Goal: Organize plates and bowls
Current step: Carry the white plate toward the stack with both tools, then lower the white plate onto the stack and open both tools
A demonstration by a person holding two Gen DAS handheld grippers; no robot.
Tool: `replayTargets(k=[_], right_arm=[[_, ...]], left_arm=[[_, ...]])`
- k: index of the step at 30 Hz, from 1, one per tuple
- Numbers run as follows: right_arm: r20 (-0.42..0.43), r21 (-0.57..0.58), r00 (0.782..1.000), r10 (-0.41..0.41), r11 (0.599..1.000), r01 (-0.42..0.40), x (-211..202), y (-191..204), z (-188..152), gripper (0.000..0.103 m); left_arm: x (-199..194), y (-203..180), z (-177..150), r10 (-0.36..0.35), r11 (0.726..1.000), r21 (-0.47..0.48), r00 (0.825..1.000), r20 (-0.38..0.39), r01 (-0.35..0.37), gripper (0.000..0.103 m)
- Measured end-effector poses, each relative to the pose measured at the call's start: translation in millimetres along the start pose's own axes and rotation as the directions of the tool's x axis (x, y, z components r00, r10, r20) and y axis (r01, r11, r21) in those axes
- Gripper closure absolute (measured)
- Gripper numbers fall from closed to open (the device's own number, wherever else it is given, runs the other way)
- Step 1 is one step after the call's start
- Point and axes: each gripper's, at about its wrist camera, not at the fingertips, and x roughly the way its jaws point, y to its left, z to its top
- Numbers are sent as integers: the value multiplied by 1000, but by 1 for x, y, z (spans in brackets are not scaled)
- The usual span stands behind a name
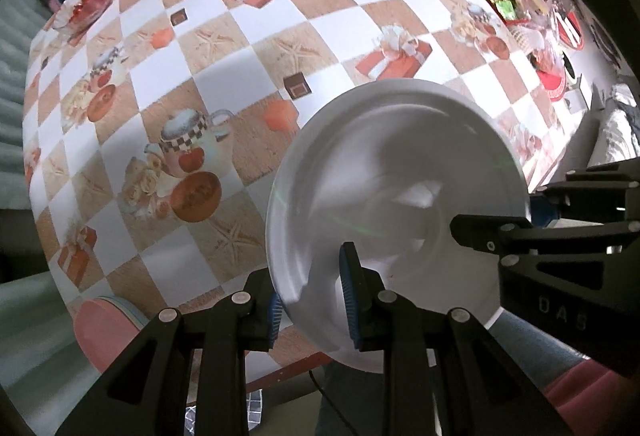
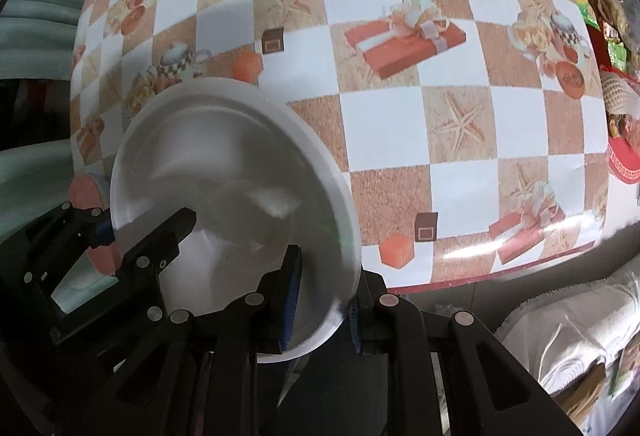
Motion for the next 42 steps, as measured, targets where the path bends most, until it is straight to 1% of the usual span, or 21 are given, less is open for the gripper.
replayTargets(k=[5,11,13,14,15,16,17,18,19,21,23,25,28,34,42], right_arm=[[-39,21,999,22,1000,-21,13,-3,-5,80],[-63,22,998,14,1000,-12,25,-1,-7,80],[-64,29,998,14,1000,-12,27,0,-5,80],[-63,32,998,16,999,-14,27,0,-3,80],[-62,31,998,13,999,-11,25,0,-2,76],[-61,29,998,7,1000,-6,24,-1,-1,67],[-58,27,998,1,1000,1,22,-2,0,33],[-49,28,999,-3,1000,5,20,-2,2,12],[-27,24,1000,-5,1000,6,16,-1,2,12],[-12,17,1000,-15,1000,15,12,-1,3,12],[-3,23,1000,-18,1000,18,9,-3,4,12],[-5,39,1000,-13,999,13,9,-7,4,12],[-3,67,1000,-29,997,29,7,-15,5,12],[-21,114,999,-37,993,40,9,-24,3,12],[-49,126,997,-58,990,64,15,-23,3,12]], left_arm=[[8,-2,-7,-4,1000,1,999,-38,4,76],[14,-1,-11,-21,1000,-17,997,-68,20,76],[15,-1,-12,-26,999,-23,997,-68,24,72],[16,-1,-12,-27,999,-24,997,-71,25,67],[16,-1,-11,-24,999,-25,997,-71,22,55],[15,-1,-11,-17,1000,-26,997,-69,15,48],[14,0,-11,-11,1000,-29,998,-64,9,38],[11,2,-11,-9,999,-35,999,-53,7,35],[9,4,-11,-8,999,-41,999,-44,6,32],[3,8,-12,-8,998,-60,1000,-21,6,25],[-2,13,-12,-7,997,-78,1000,-5,7,24],[-4,16,-12,-7,996,-91,1000,-1,7,23],[-5,22,-13,-12,993,-119,1000,-2,11,23],[0,29,-16,-16,986,-166,1000,-26,12,22],[-1,35,-21,-36,980,-196,999,-19,32,22]])
